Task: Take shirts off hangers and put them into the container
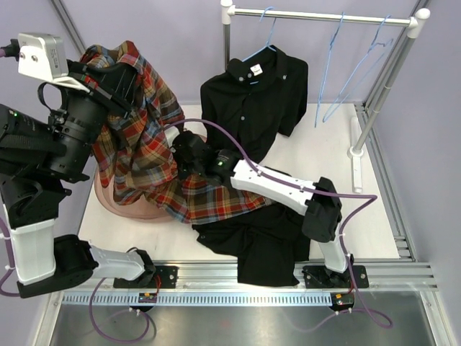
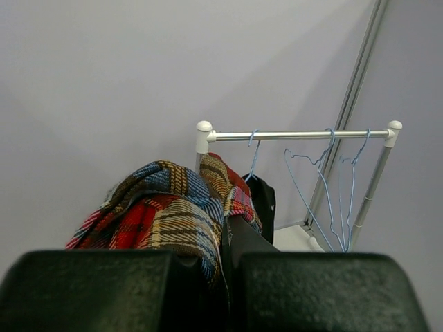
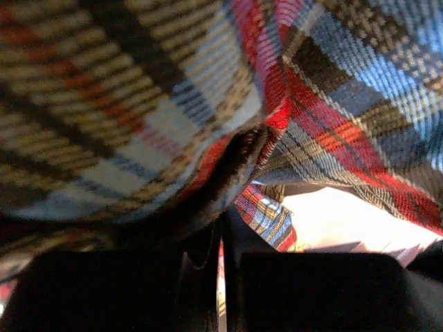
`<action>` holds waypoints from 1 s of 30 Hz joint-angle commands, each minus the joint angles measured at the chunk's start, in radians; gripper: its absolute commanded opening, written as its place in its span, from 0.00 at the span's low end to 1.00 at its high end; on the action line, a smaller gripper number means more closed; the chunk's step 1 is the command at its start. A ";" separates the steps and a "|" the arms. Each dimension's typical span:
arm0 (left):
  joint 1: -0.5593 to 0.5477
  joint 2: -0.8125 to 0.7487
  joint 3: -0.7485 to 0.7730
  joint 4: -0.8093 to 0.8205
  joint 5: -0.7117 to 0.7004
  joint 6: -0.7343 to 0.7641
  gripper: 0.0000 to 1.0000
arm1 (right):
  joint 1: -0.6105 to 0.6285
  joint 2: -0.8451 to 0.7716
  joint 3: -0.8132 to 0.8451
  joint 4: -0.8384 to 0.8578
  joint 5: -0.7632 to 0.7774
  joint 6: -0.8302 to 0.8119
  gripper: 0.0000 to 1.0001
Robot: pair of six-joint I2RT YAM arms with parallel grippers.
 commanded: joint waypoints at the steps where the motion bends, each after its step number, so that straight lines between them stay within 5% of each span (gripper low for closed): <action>1: 0.003 -0.037 -0.022 0.030 0.050 -0.025 0.00 | 0.006 0.038 0.141 -0.037 0.032 -0.099 0.00; 7: 0.003 -0.123 -0.232 0.065 -0.158 0.030 0.00 | -0.030 0.092 0.413 -0.075 -0.045 -0.219 0.00; 12: 0.005 -0.171 -0.390 0.043 -0.506 0.010 0.00 | -0.111 0.220 0.786 -0.150 -0.311 -0.189 0.00; 14: 0.017 -0.189 -0.470 0.026 -0.520 -0.015 0.00 | -0.152 0.277 0.861 -0.169 -0.436 -0.129 0.00; 19: 0.201 -0.206 -0.772 0.009 -0.320 -0.221 0.01 | -0.243 0.262 0.728 -0.023 -0.733 0.087 0.00; 24: 0.417 -0.120 -0.866 -0.062 -0.080 -0.452 0.00 | -0.243 0.334 0.754 -0.164 -0.813 0.116 0.00; 30: 0.544 -0.044 -0.900 -0.104 0.086 -0.596 0.00 | -0.240 0.352 0.663 -0.300 -0.813 0.141 0.00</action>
